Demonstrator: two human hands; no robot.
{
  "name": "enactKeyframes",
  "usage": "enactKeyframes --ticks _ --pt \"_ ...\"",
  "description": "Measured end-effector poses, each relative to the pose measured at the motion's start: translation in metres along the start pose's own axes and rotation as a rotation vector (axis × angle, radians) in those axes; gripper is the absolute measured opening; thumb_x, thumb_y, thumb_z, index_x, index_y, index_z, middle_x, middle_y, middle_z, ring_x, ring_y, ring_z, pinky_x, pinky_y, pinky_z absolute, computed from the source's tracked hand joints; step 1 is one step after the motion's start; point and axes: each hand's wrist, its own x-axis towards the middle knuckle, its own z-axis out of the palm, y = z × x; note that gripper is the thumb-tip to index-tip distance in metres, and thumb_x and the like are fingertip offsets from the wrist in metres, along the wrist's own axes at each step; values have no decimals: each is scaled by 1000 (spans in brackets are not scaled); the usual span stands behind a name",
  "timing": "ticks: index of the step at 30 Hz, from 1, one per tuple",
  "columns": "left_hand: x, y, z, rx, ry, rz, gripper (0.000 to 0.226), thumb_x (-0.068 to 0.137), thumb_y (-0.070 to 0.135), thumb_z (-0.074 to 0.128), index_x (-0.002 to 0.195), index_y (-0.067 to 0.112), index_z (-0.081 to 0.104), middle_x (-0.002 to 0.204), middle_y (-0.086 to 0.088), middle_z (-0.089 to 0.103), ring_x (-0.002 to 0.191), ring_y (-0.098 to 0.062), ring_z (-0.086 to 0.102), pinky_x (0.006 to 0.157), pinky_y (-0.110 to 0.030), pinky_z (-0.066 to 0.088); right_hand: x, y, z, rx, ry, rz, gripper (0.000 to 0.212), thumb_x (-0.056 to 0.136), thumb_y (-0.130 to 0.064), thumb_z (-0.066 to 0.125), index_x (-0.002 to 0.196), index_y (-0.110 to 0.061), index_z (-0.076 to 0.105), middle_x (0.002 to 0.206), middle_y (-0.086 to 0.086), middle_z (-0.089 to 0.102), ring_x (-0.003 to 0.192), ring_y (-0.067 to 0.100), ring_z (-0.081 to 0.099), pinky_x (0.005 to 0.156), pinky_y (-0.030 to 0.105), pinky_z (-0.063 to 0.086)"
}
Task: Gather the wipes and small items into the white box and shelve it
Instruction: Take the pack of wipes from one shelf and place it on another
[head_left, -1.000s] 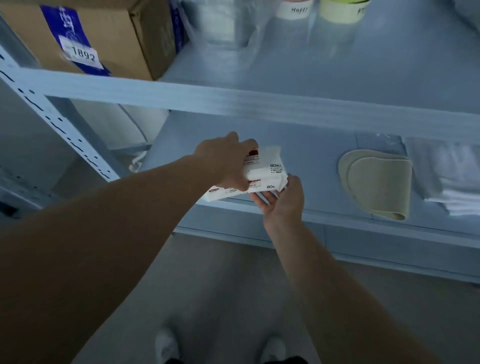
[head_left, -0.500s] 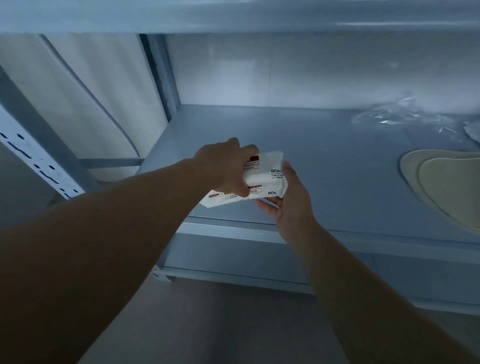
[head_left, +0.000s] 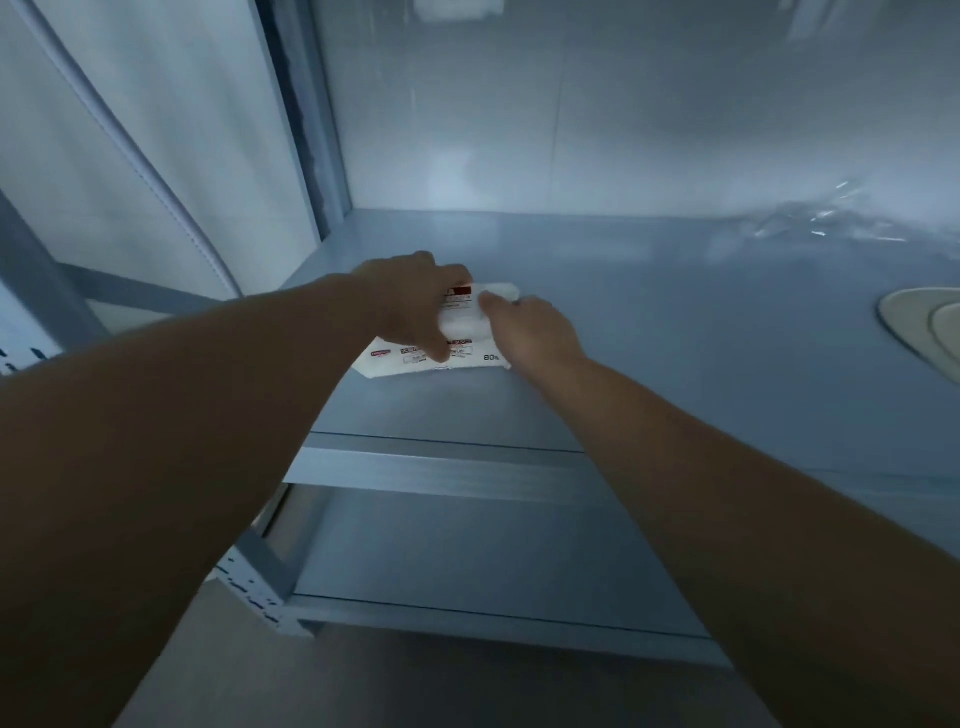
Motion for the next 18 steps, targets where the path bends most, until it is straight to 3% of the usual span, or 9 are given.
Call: enactKeyframes --ticks 4,7,11,13,18 --pt "10 -14 15 -106 17 -8 98 65 47 85 148 38 34 119 -3 47 113 -30 52 95 -45 46 10 5 20 -109 70 -35 50 93 -52 38 122 -18 60 112 6 66 112 31 58 101 43 43" --pt "19 -15 21 -15 -6 -10 108 75 42 81 157 39 11 144 -12 39 130 -37 39 106 -49 37 17 13 28 -207 143 -63 50 96 -53 34 123 -18 58 116 8 65 116 32 54 96 41 38" --pt "15 -11 30 46 -15 -46 116 81 38 78 157 38 -10 166 -9 0 147 -38 16 114 -55 28 19 21 32 -378 194 -143 50 100 -51 27 117 -14 56 115 12 66 116 33 49 92 45 31" --pt "4 -10 29 77 30 -62 109 83 39 76 158 38 -4 166 -6 -8 149 -34 12 111 -57 32 18 19 27 -415 169 -145 53 101 -52 25 120 -14 56 117 13 65 118 34 48 95 46 31" --pt "-31 -2 5 200 58 -137 78 91 23 64 153 41 22 163 -4 12 142 -31 28 94 -51 46 3 0 3 -431 68 -87 49 100 -50 32 129 -18 54 127 13 62 122 36 49 99 44 35"
